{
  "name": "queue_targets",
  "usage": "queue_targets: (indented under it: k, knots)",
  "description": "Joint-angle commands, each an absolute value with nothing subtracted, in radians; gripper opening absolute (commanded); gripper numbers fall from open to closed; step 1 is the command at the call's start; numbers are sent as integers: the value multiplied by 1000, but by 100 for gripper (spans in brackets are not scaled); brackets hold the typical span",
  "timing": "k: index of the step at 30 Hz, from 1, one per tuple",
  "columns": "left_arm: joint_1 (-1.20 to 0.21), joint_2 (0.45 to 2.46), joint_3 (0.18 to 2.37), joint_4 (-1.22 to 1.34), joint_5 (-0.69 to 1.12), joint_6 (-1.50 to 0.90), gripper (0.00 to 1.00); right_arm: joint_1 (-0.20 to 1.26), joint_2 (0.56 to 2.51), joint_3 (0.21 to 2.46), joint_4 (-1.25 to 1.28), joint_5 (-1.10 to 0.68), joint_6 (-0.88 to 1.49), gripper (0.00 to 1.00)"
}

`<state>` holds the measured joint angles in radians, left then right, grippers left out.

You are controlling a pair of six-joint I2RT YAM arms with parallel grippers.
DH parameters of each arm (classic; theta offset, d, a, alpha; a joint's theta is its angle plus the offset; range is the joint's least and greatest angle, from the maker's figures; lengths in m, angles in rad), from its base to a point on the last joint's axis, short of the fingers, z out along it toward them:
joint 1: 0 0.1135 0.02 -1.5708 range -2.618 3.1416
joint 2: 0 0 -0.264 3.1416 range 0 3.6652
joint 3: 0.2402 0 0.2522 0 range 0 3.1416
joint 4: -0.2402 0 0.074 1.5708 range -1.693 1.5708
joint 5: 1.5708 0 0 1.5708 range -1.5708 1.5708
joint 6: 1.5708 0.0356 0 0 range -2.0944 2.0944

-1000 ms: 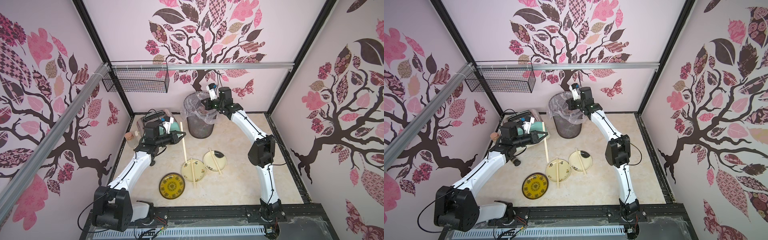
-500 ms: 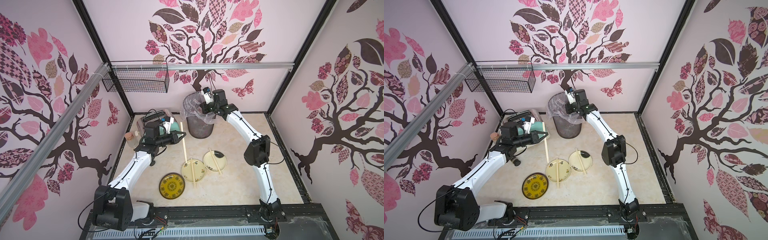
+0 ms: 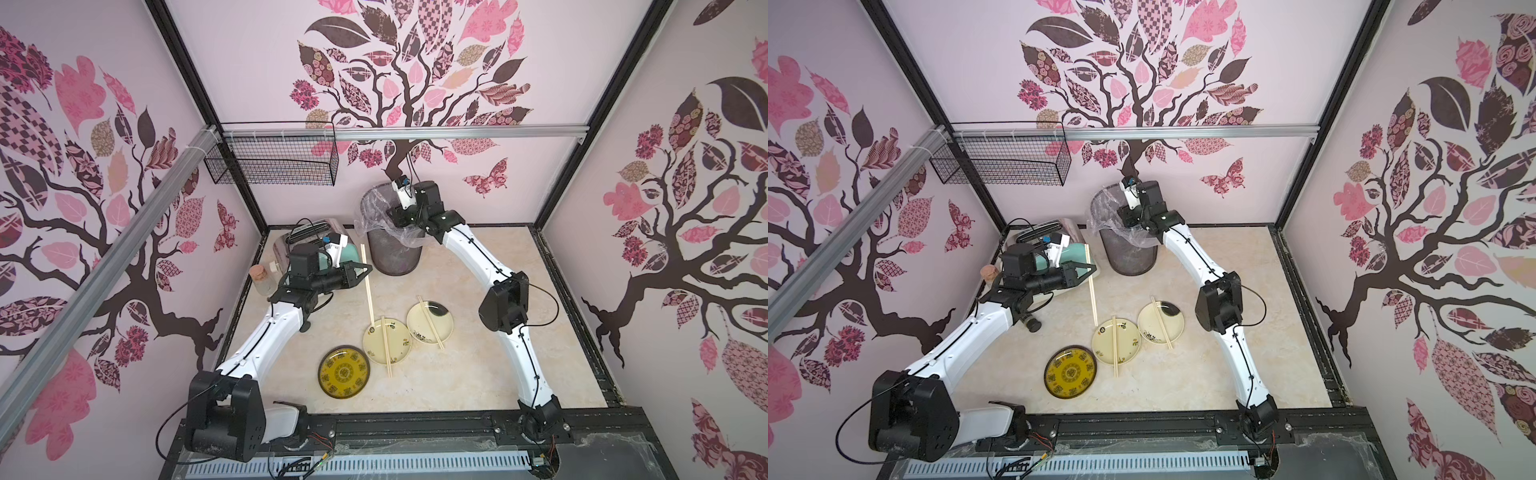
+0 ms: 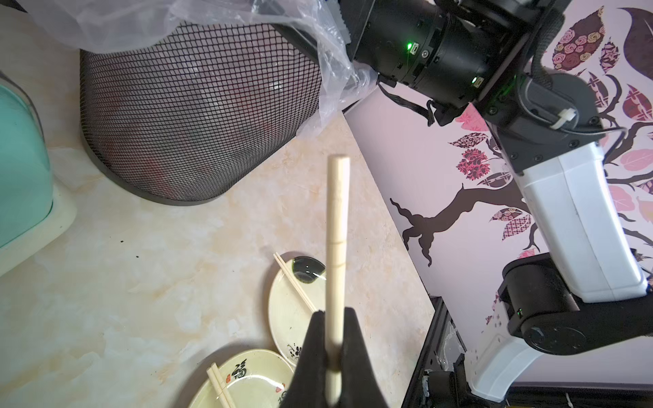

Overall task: Remove the packaging of disposable chopsticks
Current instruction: Place the packet bag in the trash bin.

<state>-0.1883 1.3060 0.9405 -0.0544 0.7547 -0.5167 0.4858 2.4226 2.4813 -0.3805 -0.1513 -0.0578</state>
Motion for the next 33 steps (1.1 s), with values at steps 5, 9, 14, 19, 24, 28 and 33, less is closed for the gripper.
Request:
queue_targets:
  k: [5, 9, 14, 19, 24, 28, 33]
  knots:
    - [-185, 1305, 966, -49, 769, -514, 0, 488, 2420, 2520, -451, -97, -84, 57]
    - [-186, 1307, 966, -49, 769, -515, 0, 488, 2376, 2525, -430, -108, -82, 62]
    - [-184, 1307, 965, -49, 770, -517, 0, 488, 2315, 2524, -395, -124, -69, 68]
    - [-184, 1306, 964, -47, 772, -515, 0, 488, 2267, 2525, -384, -119, -72, 73]
    - [-185, 1306, 964, -45, 773, -517, 0, 488, 2218, 2519, -392, -118, -77, 77]
    - [-184, 1307, 963, -43, 773, -521, 0, 488, 2158, 2490, -402, -133, -62, 79]
    - [-185, 1305, 962, -41, 775, -523, 0, 490, 1985, 2278, -342, -177, -24, 84]
